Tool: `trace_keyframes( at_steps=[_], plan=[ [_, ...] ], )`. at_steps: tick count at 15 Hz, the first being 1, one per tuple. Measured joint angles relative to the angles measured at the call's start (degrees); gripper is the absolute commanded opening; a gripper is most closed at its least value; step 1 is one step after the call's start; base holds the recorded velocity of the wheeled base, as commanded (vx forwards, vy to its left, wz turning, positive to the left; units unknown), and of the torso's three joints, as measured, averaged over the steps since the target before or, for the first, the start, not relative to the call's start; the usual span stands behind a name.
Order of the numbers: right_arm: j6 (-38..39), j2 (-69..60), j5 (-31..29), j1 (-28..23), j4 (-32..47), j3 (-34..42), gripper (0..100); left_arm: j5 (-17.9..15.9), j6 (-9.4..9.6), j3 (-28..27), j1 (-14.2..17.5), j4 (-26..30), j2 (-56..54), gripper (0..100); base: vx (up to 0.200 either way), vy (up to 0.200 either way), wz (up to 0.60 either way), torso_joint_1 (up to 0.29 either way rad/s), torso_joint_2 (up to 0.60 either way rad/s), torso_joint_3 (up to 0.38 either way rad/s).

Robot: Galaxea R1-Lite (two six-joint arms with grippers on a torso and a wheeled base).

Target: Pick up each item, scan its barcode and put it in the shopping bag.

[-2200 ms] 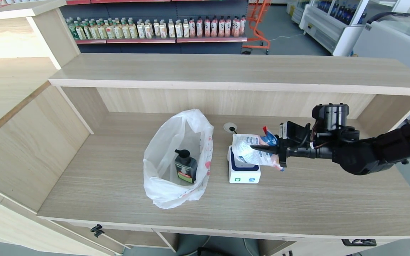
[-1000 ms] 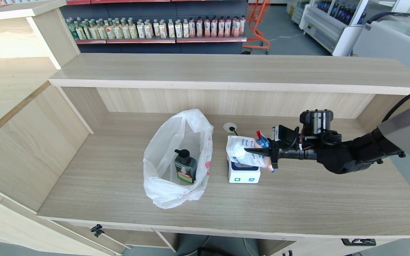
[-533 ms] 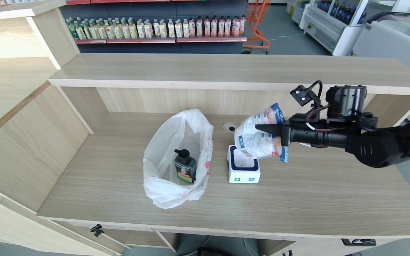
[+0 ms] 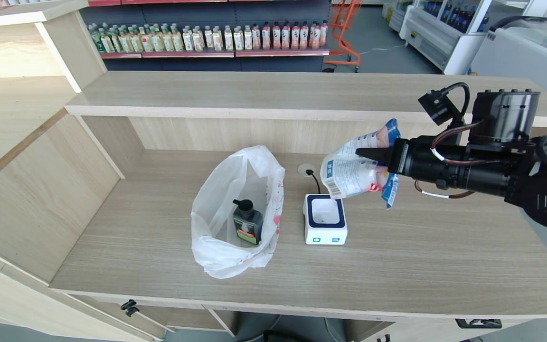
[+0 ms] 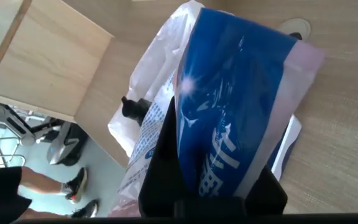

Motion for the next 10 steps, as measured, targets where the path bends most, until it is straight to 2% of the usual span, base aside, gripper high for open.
trace_keyframes(
  at_steps=[6, 10],
  plan=[
    [2.61, -0.04, -0.02, 3.96, 0.15, -0.01, 0, 0.00, -0.02, 0.00, 0.00, 0.00, 0.00, 100, 0.000, 0.000, 0.00, 0.000, 0.00, 0.000],
    [2.66, 4.33, -2.43, 7.78, 0.09, -4.61, 0, 0.00, -0.02, 0.00, 0.00, 0.00, 0.00, 100, 0.000, 0.000, 0.00, 0.000, 0.00, 0.000]
  ],
)
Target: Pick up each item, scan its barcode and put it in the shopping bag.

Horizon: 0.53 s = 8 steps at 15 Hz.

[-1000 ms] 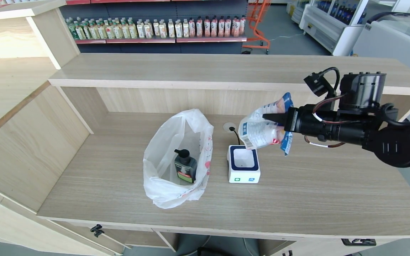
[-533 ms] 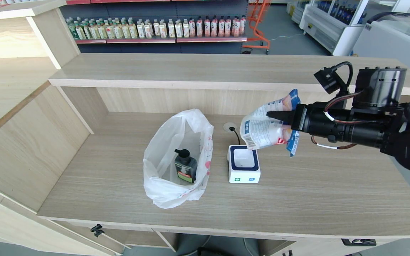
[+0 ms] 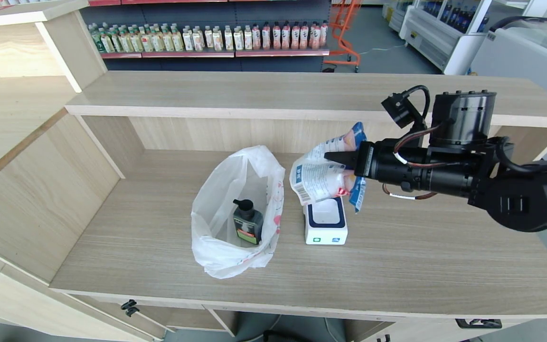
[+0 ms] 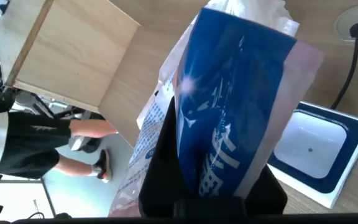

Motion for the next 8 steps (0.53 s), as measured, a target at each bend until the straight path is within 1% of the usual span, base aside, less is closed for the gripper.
trace_keyframes(
  at_steps=[3, 8],
  plan=[
    [-0.13, 4.88, -1.16, 0.82, 0.00, -4.22, 0, 0.00, 0.00, 0.00, 0.00, 0.00, 0.00, 100, 0.000, 0.000, 0.00, 0.000, 0.00, 0.000],
    [-1.43, 12.64, -1.37, 1.82, 0.00, -10.75, 0, 0.00, 0.00, 0.00, 0.00, 0.00, 0.00, 100, 0.000, 0.000, 0.00, 0.000, 0.00, 0.000]
  ],
)
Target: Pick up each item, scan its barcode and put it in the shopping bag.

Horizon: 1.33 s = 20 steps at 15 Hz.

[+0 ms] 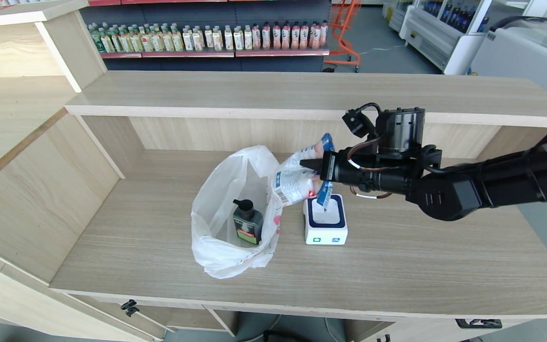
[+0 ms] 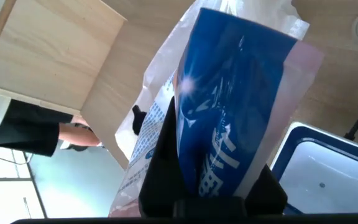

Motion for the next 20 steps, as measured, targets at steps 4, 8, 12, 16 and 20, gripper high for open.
trace_keyframes(
  at_steps=[4, 8, 12, 16, 20],
  plan=[
    [-3.28, 5.77, 0.02, 0.59, -0.32, -4.83, 0, 0.00, 0.00, 0.00, 0.00, 0.00, 0.00, 100, 0.000, 0.000, 0.00, 0.000, 0.00, 0.000],
    [-4.51, 11.53, 0.10, 1.85, -0.40, -11.30, 0, 0.00, 0.00, 0.00, 0.00, 0.00, 0.00, 100, 0.000, 0.000, 0.00, 0.000, 0.00, 0.000],
    [-4.51, 15.64, 0.51, 2.84, -0.20, -18.42, 0, 0.00, 0.00, 0.00, 0.00, 0.00, 0.00, 100, 0.000, 0.000, 0.00, 0.000, 0.00, 0.000],
    [-4.55, 19.33, 0.44, 3.52, -0.05, -22.63, 0, 0.00, 0.02, 0.00, 0.00, 0.00, 0.00, 100, 0.000, 0.000, 0.00, 0.000, 0.00, 0.000],
    [-7.80, 21.87, 0.35, 3.58, -0.33, -22.99, 0, 0.00, 0.02, 0.00, 0.00, 0.00, 0.00, 100, 0.000, 0.000, 0.00, 0.000, 0.00, 0.000]
  ],
)
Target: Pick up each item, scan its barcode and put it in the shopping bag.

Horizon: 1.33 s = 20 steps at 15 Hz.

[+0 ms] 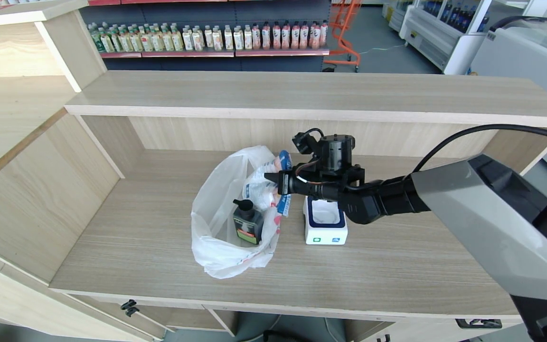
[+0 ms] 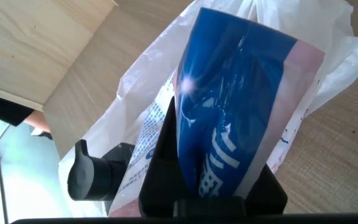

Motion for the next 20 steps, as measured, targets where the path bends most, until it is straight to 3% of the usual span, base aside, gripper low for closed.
trace_keyframes(
  at_steps=[3, 4, 10, 13, 16, 20],
  plan=[
    [-1.06, 1.01, 0.11, -0.06, -0.05, -0.18, 0, 0.00, -0.02, 0.00, 0.00, -0.02, 0.00, 100, 0.000, 0.000, 0.00, 0.000, 0.00, 0.000],
    [-1.80, 1.32, 0.11, -0.06, -0.05, -0.22, 100, 0.00, 0.00, 0.00, 0.00, 0.00, 0.00, 100, 0.000, 0.000, 0.00, 0.000, 0.00, 0.000],
    [5.89, 0.02, 0.24, 0.11, -0.05, -4.88, 100, 0.00, -0.02, 0.00, 0.00, 0.00, 0.00, 100, 0.000, 0.000, 0.00, 0.000, 0.00, 0.000],
    [7.20, -4.75, 0.22, -0.02, 0.00, -1.10, 100, 0.00, 0.00, 0.00, 0.00, 0.00, 0.00, 100, 0.000, 0.000, 0.00, 0.000, 0.00, 0.000],
    [6.66, -16.41, 0.20, -1.29, -0.02, 14.20, 100, 0.00, 0.00, 0.00, 0.00, -0.02, 0.00, 100, 0.000, 0.000, 0.00, 0.000, 0.00, 0.000],
    [0.69, -42.79, -1.84, -7.97, 0.13, 43.95, 100, 0.00, 0.00, 0.00, 0.00, 0.00, 0.00, 100, 0.000, 0.000, 0.00, 0.000, 0.00, 0.000]
  ],
)
